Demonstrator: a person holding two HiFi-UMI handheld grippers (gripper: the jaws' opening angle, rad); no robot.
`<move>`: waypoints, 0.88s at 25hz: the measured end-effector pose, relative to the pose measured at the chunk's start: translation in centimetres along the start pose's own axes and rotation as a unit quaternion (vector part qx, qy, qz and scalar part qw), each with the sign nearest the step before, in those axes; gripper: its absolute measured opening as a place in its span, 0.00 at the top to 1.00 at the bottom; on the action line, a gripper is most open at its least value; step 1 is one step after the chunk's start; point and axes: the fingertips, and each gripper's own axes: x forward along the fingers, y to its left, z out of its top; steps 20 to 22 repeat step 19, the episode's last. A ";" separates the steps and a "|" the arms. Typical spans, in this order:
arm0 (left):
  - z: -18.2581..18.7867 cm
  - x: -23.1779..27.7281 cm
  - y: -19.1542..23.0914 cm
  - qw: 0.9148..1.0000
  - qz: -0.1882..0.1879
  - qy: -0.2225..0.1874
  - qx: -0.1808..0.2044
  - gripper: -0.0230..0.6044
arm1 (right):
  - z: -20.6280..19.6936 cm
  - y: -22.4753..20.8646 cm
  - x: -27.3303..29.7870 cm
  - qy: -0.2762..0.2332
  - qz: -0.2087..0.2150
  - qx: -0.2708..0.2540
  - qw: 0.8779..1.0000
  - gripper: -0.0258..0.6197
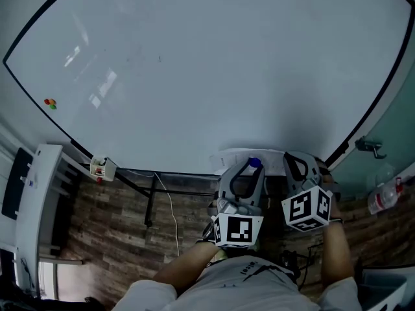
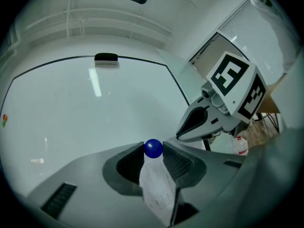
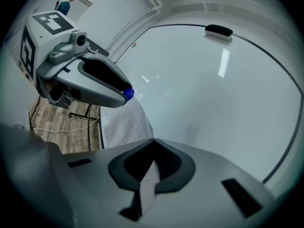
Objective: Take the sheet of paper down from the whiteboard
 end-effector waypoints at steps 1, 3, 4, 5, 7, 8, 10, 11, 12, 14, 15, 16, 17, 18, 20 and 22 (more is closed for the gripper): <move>0.0 0.0 0.0 1.000 0.001 0.000 -0.001 0.75 | 0.0 0.0 0.0 0.000 0.000 0.001 1.000 0.94; 0.1 0.0 0.0 1.000 0.002 -0.002 -0.001 0.75 | 0.0 0.0 -0.1 -0.001 0.001 0.002 1.000 0.94; 0.2 -0.1 0.0 1.000 0.002 -0.002 -0.001 0.75 | 0.1 0.0 -0.1 -0.001 0.002 0.003 1.000 0.94; 0.2 -0.1 0.0 1.000 0.002 -0.002 -0.001 0.75 | 0.1 -0.1 -0.1 -0.001 0.002 0.003 1.000 0.94; 0.1 -0.1 0.0 1.000 0.002 -0.002 -0.002 0.75 | 0.1 -0.1 -0.1 0.000 0.002 0.003 1.000 0.94; 0.0 0.0 0.0 1.000 0.002 -0.002 -0.002 0.75 | 0.1 -0.2 -0.1 0.000 0.002 0.004 1.000 0.94; -0.2 0.0 0.0 1.000 0.003 -0.002 -0.002 0.75 | 0.1 -0.2 0.0 -0.001 0.002 0.005 1.000 0.94; -0.3 0.0 0.0 1.000 0.004 -0.002 -0.002 0.75 | 0.1 -0.2 0.0 -0.002 0.002 0.006 1.000 0.94; -0.2 0.0 0.0 1.000 0.003 -0.003 -0.003 0.75 | 0.2 -0.2 0.0 -0.003 0.002 0.007 1.000 0.94; -0.1 0.0 0.0 1.000 0.002 -0.002 -0.004 0.75 | 0.3 -0.3 0.0 -0.003 0.002 0.007 1.000 0.94; 0.0 0.0 0.0 1.000 0.002 -0.002 -0.004 0.75 | 0.3 -0.3 0.0 -0.003 0.002 0.008 1.000 0.94; 0.0 0.1 0.1 1.000 0.001 -0.001 -0.004 0.75 | 0.3 -0.4 0.1 -0.003 0.003 0.008 1.000 0.94; 0.0 0.2 0.1 1.000 0.001 -0.001 -0.003 0.75 | 0.4 -0.4 0.2 -0.003 0.003 0.009 1.000 0.94; -0.1 0.2 0.2 1.000 0.001 0.000 -0.003 0.75 | 0.4 -0.5 0.3 -0.003 0.003 0.010 1.000 0.94; -0.2 0.3 0.3 1.000 0.002 0.000 -0.002 0.75 | 0.5 -0.6 0.4 -0.003 0.004 0.011 1.000 0.94; -0.2 0.3 0.3 1.000 0.002 0.000 -0.002 0.75 | 0.5 -0.6 0.4 -0.003 0.004 0.011 1.000 0.94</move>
